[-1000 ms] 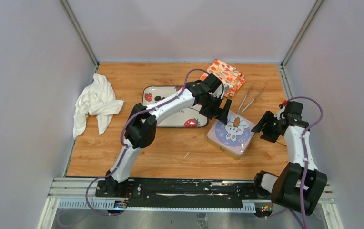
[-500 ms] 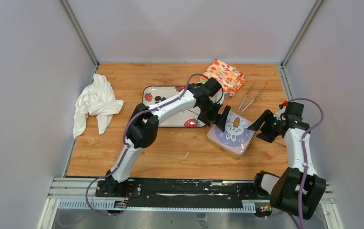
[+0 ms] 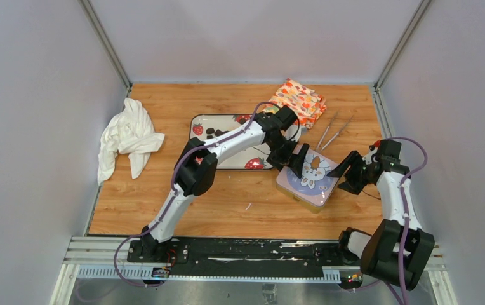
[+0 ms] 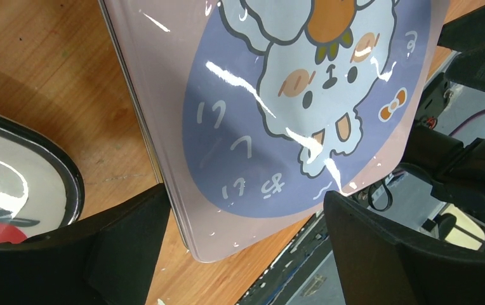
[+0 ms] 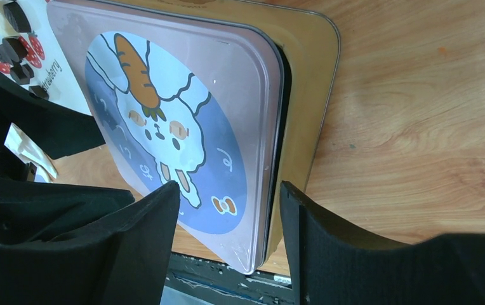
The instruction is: Pack the chocolate
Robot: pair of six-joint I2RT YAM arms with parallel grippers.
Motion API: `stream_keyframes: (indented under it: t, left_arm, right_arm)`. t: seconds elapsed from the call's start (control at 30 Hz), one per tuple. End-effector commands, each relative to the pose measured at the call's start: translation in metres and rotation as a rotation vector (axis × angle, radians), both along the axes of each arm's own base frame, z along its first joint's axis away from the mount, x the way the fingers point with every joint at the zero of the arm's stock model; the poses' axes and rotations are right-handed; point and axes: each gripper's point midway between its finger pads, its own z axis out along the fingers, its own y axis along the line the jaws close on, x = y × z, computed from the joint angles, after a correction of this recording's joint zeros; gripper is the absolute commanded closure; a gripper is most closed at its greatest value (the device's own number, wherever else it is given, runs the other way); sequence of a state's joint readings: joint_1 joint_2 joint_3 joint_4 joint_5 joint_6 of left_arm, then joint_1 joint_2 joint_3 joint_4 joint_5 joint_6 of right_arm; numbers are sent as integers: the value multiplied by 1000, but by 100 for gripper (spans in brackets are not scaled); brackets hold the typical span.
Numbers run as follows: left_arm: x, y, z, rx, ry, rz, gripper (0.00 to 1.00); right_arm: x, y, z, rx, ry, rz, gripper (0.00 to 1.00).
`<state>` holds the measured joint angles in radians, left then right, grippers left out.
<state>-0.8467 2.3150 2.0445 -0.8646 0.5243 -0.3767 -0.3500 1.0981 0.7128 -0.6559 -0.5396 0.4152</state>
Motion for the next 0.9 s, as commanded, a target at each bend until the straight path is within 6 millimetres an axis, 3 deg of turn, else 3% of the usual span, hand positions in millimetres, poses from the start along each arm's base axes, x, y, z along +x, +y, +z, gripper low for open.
stream_keyframes:
  t: [0.0,0.57,0.87]
  left_arm:
    - [-1,-11,5,-31,13,-18,5]
    - [27,18,23,92,-211,97,0]
    - [16,4,23,64,-198,50,5]
  right_arm:
    - [-7,-3,-6,-2,45,-17,37]
    - [-8,-8,-14,-24,75,-20,38]
    - [-2,-9,-16,-17,82,-9,38]
